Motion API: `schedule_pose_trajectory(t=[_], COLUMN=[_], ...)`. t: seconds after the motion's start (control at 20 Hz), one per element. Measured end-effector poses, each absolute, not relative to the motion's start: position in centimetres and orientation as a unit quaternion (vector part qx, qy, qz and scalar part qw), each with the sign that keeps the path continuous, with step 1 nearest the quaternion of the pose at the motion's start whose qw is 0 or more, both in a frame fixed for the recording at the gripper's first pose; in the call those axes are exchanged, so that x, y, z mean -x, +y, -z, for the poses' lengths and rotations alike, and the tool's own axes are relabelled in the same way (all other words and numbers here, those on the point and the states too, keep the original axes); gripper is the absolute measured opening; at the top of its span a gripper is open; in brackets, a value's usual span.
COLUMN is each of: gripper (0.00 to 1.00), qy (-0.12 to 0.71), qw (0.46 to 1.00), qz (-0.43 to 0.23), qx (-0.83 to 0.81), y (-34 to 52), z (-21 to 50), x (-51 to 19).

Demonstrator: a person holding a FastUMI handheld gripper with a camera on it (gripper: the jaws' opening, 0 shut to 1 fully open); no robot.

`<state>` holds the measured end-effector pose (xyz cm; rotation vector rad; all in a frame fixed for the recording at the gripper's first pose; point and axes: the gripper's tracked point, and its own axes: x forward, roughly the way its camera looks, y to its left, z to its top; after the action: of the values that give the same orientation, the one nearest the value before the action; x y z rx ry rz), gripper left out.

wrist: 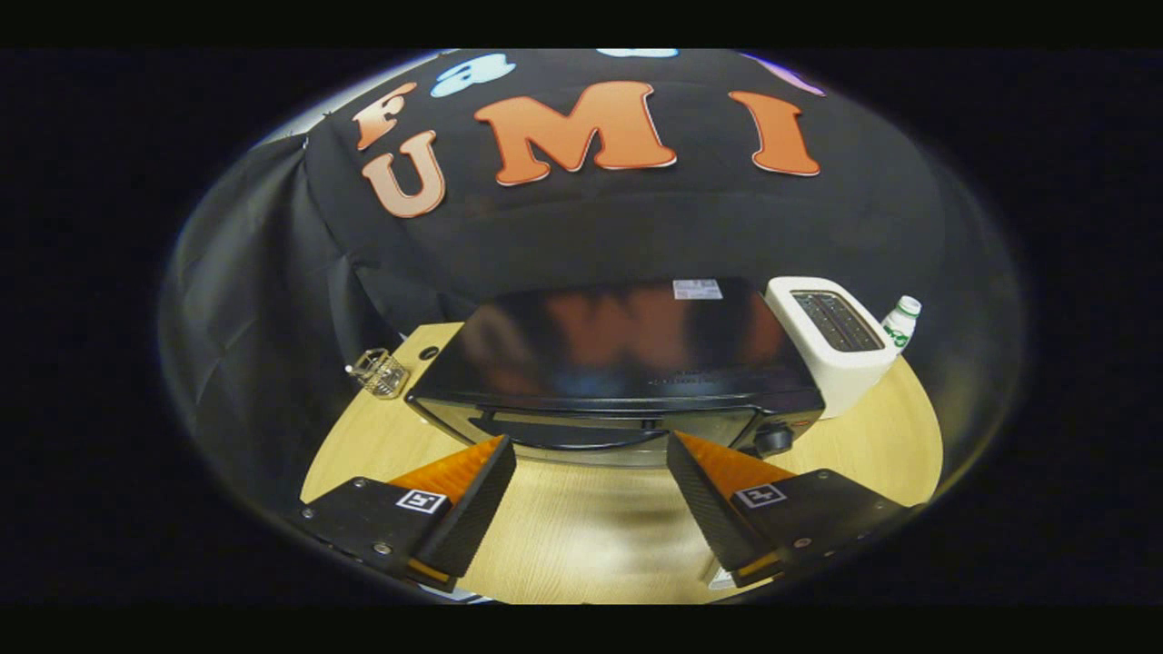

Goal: Open the toaster oven, put the food inside, and close the toaster oven door.

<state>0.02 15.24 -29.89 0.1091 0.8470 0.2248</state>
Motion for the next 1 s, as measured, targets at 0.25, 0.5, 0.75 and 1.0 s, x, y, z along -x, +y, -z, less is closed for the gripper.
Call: schedule_pose_trajectory(t=[0.25, 0.5, 0.75, 1.0], gripper=[0.99, 0.99, 0.99, 0.99], qy=[0.303, 0.173, 0.079, 0.029], qw=[0.945, 0.980, 0.994, 0.997], qz=[-0.112, -0.095, -0.080, -0.068], qx=[-0.045, -0.030, -0.014, -0.013], y=[12.6, 8.8, 5.7, 3.7], z=[21.4, 12.9, 5.9, 1.4], x=[-0.7, -0.6, 0.1, 1.3])
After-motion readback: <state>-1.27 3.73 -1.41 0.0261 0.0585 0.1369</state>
